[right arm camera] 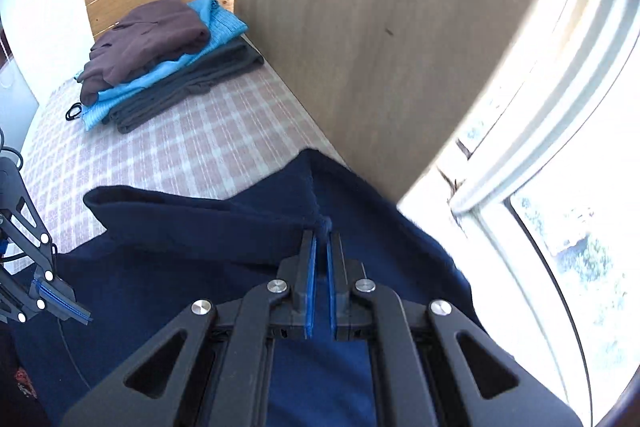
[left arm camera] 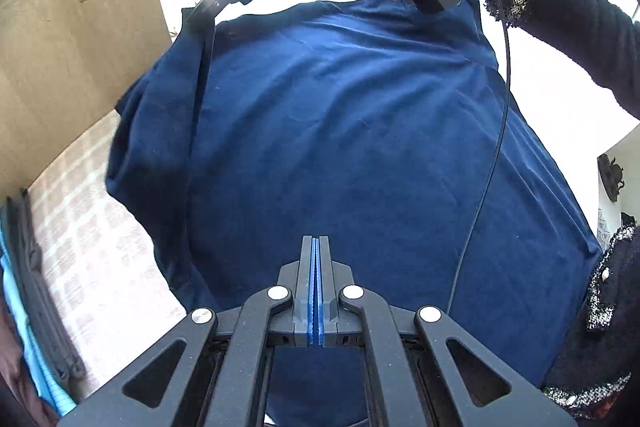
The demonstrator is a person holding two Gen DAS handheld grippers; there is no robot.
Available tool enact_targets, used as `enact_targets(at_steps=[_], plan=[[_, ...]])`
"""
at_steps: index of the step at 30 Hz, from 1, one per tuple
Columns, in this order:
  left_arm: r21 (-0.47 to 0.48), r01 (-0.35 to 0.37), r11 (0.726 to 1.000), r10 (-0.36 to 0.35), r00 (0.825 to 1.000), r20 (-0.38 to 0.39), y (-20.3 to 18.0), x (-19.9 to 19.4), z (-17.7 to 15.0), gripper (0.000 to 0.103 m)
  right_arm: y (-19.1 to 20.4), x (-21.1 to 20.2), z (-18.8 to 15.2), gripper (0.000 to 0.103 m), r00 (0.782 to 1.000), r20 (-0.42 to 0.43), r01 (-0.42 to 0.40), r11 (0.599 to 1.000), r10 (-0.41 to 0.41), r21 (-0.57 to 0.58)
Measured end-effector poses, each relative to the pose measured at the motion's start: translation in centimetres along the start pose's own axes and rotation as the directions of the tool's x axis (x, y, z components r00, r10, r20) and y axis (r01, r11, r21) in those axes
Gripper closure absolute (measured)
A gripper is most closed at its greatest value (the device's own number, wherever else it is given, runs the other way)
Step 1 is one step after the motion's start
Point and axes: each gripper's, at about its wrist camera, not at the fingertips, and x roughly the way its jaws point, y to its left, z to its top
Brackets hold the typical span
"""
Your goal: Fold clothes
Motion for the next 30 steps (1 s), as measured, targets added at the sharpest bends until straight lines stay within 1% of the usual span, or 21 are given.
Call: enact_targets(at_steps=[2, 4, 5, 7, 8, 9, 11, 12, 14, 15, 16, 18, 20, 22, 26, 30], plan=[[0.009, 0.028, 1.0, -0.028, 1.0, -0.007, -0.7, 0.2, -0.5, 0.103, -0.7, 0.8, -2.3, 0.098, 0.998, -0.06, -0.011, 0.999, 0.013, 0.032], [-0.012, 0.033, 0.999, -0.033, 0.999, 0.003, -0.5, -0.6, -1.4, 0.103, -1.0, 2.0, -4.1, 0.096, 0.991, -0.132, 0.0, 1.0, 0.002, 0.019], [-0.023, 0.027, 0.999, -0.027, 1.0, 0.01, -0.3, -1.1, -1.9, 0.102, -1.2, 2.4, -4.6, 0.093, 0.988, -0.154, 0.013, 1.0, -0.009, 0.021], [-0.049, -0.007, 0.999, 0.008, 1.0, 0.019, 0.7, -2.0, -2.8, 0.102, -1.8, 3.0, -5.5, 0.09, 0.98, -0.194, 0.037, 0.999, -0.031, 0.028], [-0.066, -0.022, 0.998, 0.024, 0.999, 0.022, 1.3, -2.4, -3.2, 0.102, -2.2, 2.8, -5.6, 0.086, 0.982, -0.189, 0.038, 0.998, -0.029, 0.041], [-0.087, -0.033, 0.996, 0.035, 0.999, 0.024, 2.0, -2.5, -3.3, 0.102, -2.6, 2.5, -5.7, 0.08, 0.984, -0.178, 0.036, 0.998, -0.025, 0.057], [-0.124, -0.057, 0.991, 0.062, 0.998, 0.035, 3.4, -2.6, -3.2, 0.102, -3.3, 1.9, -5.7, 0.072, 0.986, -0.16, 0.053, 0.996, -0.041, 0.07], [-0.134, -0.063, 0.989, 0.07, 0.996, 0.049, 3.9, -2.6, -2.9, 0.102, -3.6, 1.5, -5.6, 0.072, 0.989, -0.145, 0.055, 0.995, -0.042, 0.085], [-0.15, -0.044, 0.988, 0.056, 0.996, 0.075, 4.8, -2.3, -2.2, 0.103, -4.2, 0.6, -5.3, 0.072, 0.993, -0.112, 0.055, 0.991, -0.042, 0.118], [-0.15, -0.031, 0.988, 0.044, 0.995, 0.085, 4.9, -1.7, -1.6, 0.103, -4.2, 0.3, -5.0, 0.072, 0.995, -0.092, 0.04, 0.99, -0.028, 0.133], [-0.142, -0.028, 0.989, 0.04, 0.995, 0.088, 4.8, -1.0, -1.1, 0.103, -4.1, 0.1, -4.7, 0.072, 0.997, -0.072, 0.022, 0.989, -0.011, 0.146], [-0.122, -0.043, 0.992, 0.051, 0.997, 0.059, 4.8, 1.0, -0.4, 0.101, -3.8, 0.1, -3.9, 0.072, 0.999, -0.045, -0.01, 0.988, 0.018, 0.156], [-0.124, -0.067, 0.99, 0.069, 0.998, 0.014, 5.0, 3.0, -0.3, 0.101, -2.9, 1.3, -2.8, 0.072, 0.999, -0.042, -0.023, 0.991, 0.029, 0.135], [-0.15, -0.074, 0.986, 0.073, 0.997, -0.016, 5.6, 4.2, -0.7, 0.101, -2.1, 3.1, -1.8, 0.072, 0.998, -0.04, -0.053, 0.991, 0.058, 0.119], [-0.199, -0.049, 0.979, 0.049, 0.999, -0.007, 6.5, 4.3, -1.6, 0.101, -0.5, 7.0, 0.7, 0.073, 0.992, -0.029, -0.12, 0.987, 0.124, 0.109], [-0.215, -0.03, 0.976, 0.034, 0.999, 0.014, 7.0, 4.1, -2.3, 0.101, 0.6, 10.7, 2.8, 0.076, 0.995, -0.041, -0.092, 0.994, 0.095, 0.067]])
